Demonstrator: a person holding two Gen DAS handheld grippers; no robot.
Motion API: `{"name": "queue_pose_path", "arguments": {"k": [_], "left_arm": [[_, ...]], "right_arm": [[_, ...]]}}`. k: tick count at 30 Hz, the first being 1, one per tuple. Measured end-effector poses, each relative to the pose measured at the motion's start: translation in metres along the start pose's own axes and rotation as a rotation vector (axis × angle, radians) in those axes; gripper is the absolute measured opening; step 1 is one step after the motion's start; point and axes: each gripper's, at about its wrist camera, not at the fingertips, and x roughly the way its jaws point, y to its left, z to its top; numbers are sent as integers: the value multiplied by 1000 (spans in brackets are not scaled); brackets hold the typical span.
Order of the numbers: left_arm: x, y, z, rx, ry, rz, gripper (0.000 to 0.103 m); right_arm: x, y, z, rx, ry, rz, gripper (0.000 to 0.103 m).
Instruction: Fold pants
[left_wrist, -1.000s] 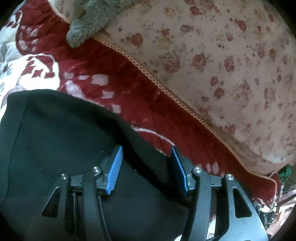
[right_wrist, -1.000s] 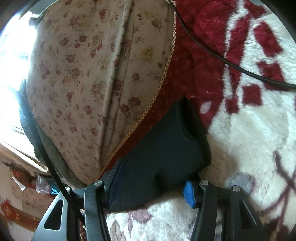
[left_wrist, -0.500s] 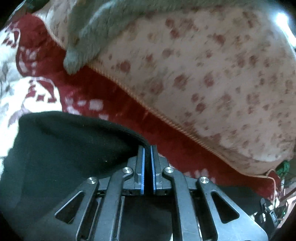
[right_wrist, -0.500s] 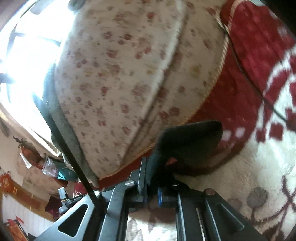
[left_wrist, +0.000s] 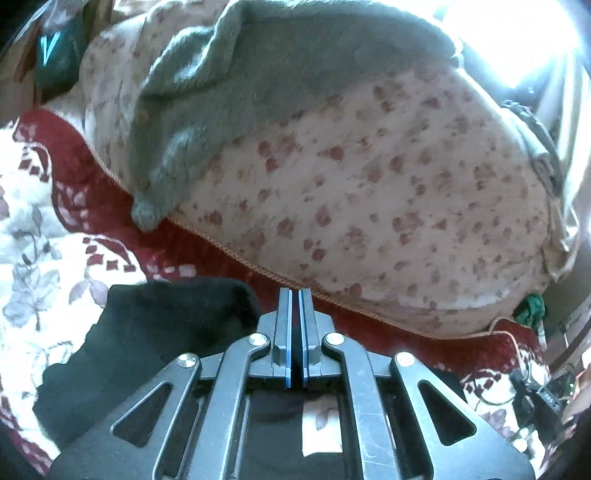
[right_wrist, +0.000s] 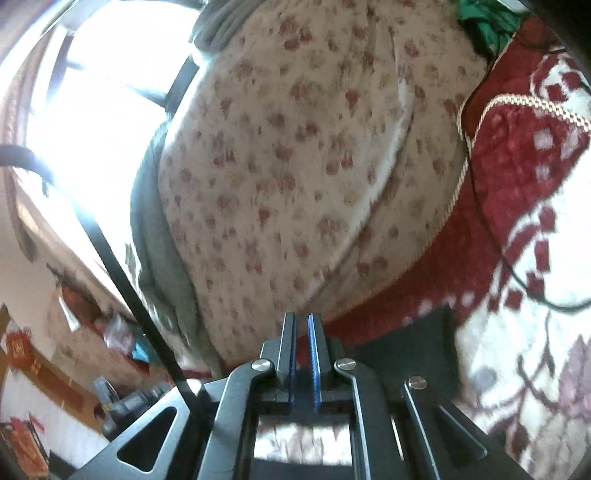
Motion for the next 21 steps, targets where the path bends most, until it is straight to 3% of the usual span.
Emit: {"name": "queue_pose_path", "arguments": {"k": [1,3,4,5,8,16,17,18,20,21], "left_arm": [[-1,0,-3,4,6,0,2],[3,3,-9,3,27,8,2],[7,6,-13,-3,50,9,2],[13,12,-17,-22,85,-5,2],[22,23,-29,-57,130,-19,3],[69,48,-36,-136,240,5,3],[74,49,-37,-146,247,-4,8],[77,50,-37,-151,255,-8,22],[87,50,-38,-182,269,-33,38],[91,50,-39,-196,264,-43,40]], "right_arm": [[0,-1,-5,5,22,-19,11],[10,-8,-19,13,93,-77,32],[15,-14,-25,20,126,-112,48],[23,-21,-35,37,161,-152,50],[33,-40,-54,101,212,-162,50],[48,-59,-69,200,217,-162,52],[50,-59,-68,203,215,-159,52],[51,-61,-68,208,214,-159,52],[57,-63,-66,222,211,-163,52],[58,-65,-65,229,206,-163,52]]}}
